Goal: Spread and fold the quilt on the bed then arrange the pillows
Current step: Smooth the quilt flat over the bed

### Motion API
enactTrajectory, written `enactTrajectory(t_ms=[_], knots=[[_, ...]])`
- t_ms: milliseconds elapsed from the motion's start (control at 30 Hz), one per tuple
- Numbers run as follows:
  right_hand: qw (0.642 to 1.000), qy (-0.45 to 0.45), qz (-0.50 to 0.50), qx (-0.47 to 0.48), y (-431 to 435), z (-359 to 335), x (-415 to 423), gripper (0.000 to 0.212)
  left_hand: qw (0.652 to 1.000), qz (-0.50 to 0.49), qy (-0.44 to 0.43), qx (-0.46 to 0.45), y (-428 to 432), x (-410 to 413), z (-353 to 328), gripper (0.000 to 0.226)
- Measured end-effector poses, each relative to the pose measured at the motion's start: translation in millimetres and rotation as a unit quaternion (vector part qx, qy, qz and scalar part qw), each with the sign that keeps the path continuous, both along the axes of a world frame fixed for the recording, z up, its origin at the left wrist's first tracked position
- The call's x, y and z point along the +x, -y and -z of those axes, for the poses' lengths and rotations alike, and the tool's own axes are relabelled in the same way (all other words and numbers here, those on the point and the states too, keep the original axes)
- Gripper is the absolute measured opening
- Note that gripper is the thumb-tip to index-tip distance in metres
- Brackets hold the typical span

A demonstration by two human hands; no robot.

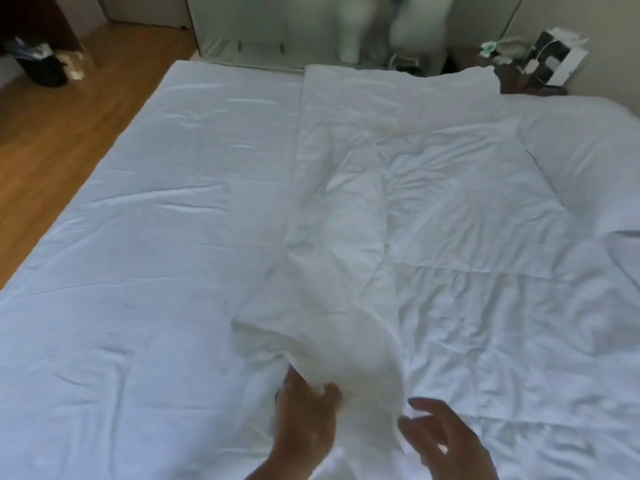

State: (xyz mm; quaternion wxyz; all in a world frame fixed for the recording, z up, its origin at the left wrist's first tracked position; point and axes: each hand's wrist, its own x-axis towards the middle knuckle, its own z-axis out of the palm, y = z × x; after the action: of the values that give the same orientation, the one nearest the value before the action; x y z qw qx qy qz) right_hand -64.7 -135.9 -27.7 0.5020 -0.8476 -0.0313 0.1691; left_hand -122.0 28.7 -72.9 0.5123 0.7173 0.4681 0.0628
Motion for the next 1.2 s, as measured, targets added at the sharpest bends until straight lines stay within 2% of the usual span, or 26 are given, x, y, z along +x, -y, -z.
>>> enactTrajectory(t_ms=[67, 100, 133, 200, 267, 333, 433, 500, 600, 700, 767, 867, 967, 1000, 1033, 1100, 1167, 1200], knots=[[0.991, -0.104, -0.019, 0.077, 3, -4, 19, 0.079, 0.987, 0.127, 0.032, 0.091, 37, 1, 15, 0.065], [0.986, -0.12, -0.033, 0.107, 3, -6, 27, 0.091, 0.974, 0.202, 0.023, 0.096, 52, 0, 23, 0.069], [0.989, -0.115, -0.047, 0.086, 1, -12, 35, 0.101, 0.957, 0.261, 0.016, 0.129, 62, 2, 20, 0.069], [0.996, -0.079, -0.049, 0.003, 0, -11, 43, 0.106, 0.916, 0.326, 0.041, 0.231, 76, 12, 17, 0.058], [0.999, -0.024, -0.028, -0.036, 16, -4, 47, 0.09, 0.861, 0.403, 0.05, 0.306, 102, 17, 18, 0.065], [0.999, -0.007, 0.009, -0.038, 40, -1, 55, 0.059, 0.829, 0.469, 0.04, 0.302, 109, 25, 10, 0.077], [0.998, -0.023, 0.055, -0.026, 80, 9, 74, 0.029, 0.83, 0.5, 0.069, 0.238, 111, 29, 8, 0.074], [0.994, -0.033, 0.099, -0.032, 108, 19, 85, 0.014, 0.846, 0.48, 0.088, 0.214, 114, 36, 3, 0.068], [0.984, -0.066, 0.158, -0.038, 153, 39, 90, 0.008, 0.845, 0.469, 0.132, 0.221, 125, 63, -8, 0.061], [0.975, -0.102, 0.191, -0.047, 196, 55, 78, 0.008, 0.814, 0.501, 0.145, 0.256, 142, 101, -17, 0.07], [0.971, -0.117, 0.203, -0.049, 224, 60, 66, 0.007, 0.777, 0.547, 0.133, 0.284, 156, 125, -18, 0.082], [0.964, -0.144, 0.221, -0.033, 269, 61, 40, 0.009, 0.675, 0.668, 0.094, 0.3, 186, 151, -13, 0.102], [0.952, -0.209, 0.224, -0.007, 311, 68, 15, 0.016, 0.566, 0.765, 0.063, 0.3, 234, 165, -4, 0.103], [0.945, -0.229, 0.232, -0.007, 322, 72, 8, 0.021, 0.547, 0.786, 0.049, 0.284, 252, 167, 1, 0.097], [0.938, -0.234, 0.254, -0.012, 331, 75, 2, 0.028, 0.546, 0.798, 0.034, 0.251, 270, 167, 4, 0.089], [0.923, -0.183, 0.337, 0.024, 349, 76, -6, 0.046, 0.58, 0.798, 0.027, 0.162, 308, 167, 12, 0.075], [0.915, -0.132, 0.353, 0.142, 362, 65, -7, 0.06, 0.618, 0.783, 0.02, 0.066, 345, 164, 14, 0.079], [0.913, -0.13, 0.328, 0.203, 367, 58, -6, 0.071, 0.619, 0.785, 0.01, 0.017, 362, 163, 12, 0.084]])
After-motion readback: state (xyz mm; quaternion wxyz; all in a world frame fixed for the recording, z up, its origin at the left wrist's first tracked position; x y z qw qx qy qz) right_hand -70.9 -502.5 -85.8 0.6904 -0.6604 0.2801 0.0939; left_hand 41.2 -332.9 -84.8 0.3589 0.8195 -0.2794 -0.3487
